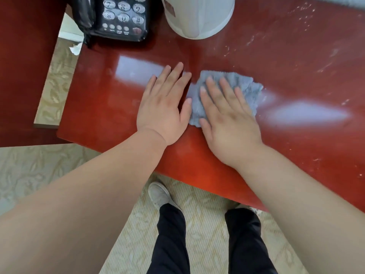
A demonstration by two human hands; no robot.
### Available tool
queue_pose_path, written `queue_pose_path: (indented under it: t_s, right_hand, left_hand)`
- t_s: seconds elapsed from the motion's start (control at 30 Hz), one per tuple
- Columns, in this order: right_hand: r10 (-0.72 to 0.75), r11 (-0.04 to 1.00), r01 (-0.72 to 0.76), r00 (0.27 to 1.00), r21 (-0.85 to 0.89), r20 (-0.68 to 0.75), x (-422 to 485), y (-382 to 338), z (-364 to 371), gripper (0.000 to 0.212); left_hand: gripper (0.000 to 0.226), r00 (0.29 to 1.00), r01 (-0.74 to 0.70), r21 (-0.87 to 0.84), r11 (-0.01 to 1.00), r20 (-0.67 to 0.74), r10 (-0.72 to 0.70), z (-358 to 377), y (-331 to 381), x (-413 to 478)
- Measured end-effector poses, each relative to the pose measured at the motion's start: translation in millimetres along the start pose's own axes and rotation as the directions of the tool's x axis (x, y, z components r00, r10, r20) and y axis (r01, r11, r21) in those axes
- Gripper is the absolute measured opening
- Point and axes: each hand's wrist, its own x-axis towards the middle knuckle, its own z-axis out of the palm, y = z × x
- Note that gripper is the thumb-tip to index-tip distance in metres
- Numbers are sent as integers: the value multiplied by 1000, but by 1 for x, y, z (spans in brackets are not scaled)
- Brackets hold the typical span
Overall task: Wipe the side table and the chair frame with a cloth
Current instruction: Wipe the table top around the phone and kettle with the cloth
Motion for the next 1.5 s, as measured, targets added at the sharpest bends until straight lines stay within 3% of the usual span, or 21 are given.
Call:
queue_pose_path:
  t_s: [0.23, 0.47, 0.53, 0.63, 0.7, 0.77, 0.87, 0.97, 1.03, 1.27, 1.37, 1.43, 1.5]
  right_hand:
    - [-92, 995, 96, 993, -42, 79, -87, -8, 6, 66]
    - [-107, 994, 106, 993, 31, 56, 57, 10, -10, 72]
    - [-28, 1000, 27, 998, 16, 50, 78, 29, -16, 70]
    - [233, 972, -234, 972, 31, 24, 77, 60, -24, 67]
    - [302, 953, -302, 953, 16, 19, 70, 65, -26, 67]
    - [252, 967, -252, 968, 17, 9, 57, 57, -24, 67]
    - [51, 999, -51, 998, -2, 42, 15, 35, -19, 69]
    - [-103, 995, 103, 990, -4, 99, -29, 22, -12, 68]
    - [-140, 990, 141, 986, -7, 95, -35, 25, -12, 65]
    - [-17, 999, 18, 999, -43, 37, 68, 85, -28, 70]
    - [109, 994, -106, 989, -33, 103, 110, 109, -45, 79]
    - [162, 987, -160, 984, -24, 80, 112, 104, -45, 73]
    - [124, 992, -124, 991, -4, 39, 87, 86, -37, 68]
  left_hand:
    - [58, 1000, -2, -13, 1000, 3, 2, 0, -1, 1]
    - [64, 1000, 15, -11, 1000, 22, -15, -2, -1, 3]
    - [63, 1000, 15, -8, 1000, 22, -15, -1, -1, 3]
    - [62, 999, 19, 1, 1000, 31, -19, -2, 0, 3]
    - [63, 999, 27, 15, 1000, 47, -27, -3, 2, 4]
    - [64, 998, 29, 31, 999, 54, -31, -3, 4, 3]
    - [62, 999, 49, 26, 998, 16, -49, -3, 9, 7]
    - [46, 993, 77, -48, 996, -88, -81, -3, 19, 23]
    - [40, 995, 11, -73, 997, -98, -19, 0, 29, 39]
    - [53, 993, 68, -27, 997, -97, -70, 13, 47, 65]
    - [57, 994, 72, -3, 997, -82, -72, 13, 46, 66]
    - [59, 995, 73, 12, 997, -71, -72, 13, 46, 66]
    - [59, 995, 68, 25, 997, -71, -66, 12, 46, 66]
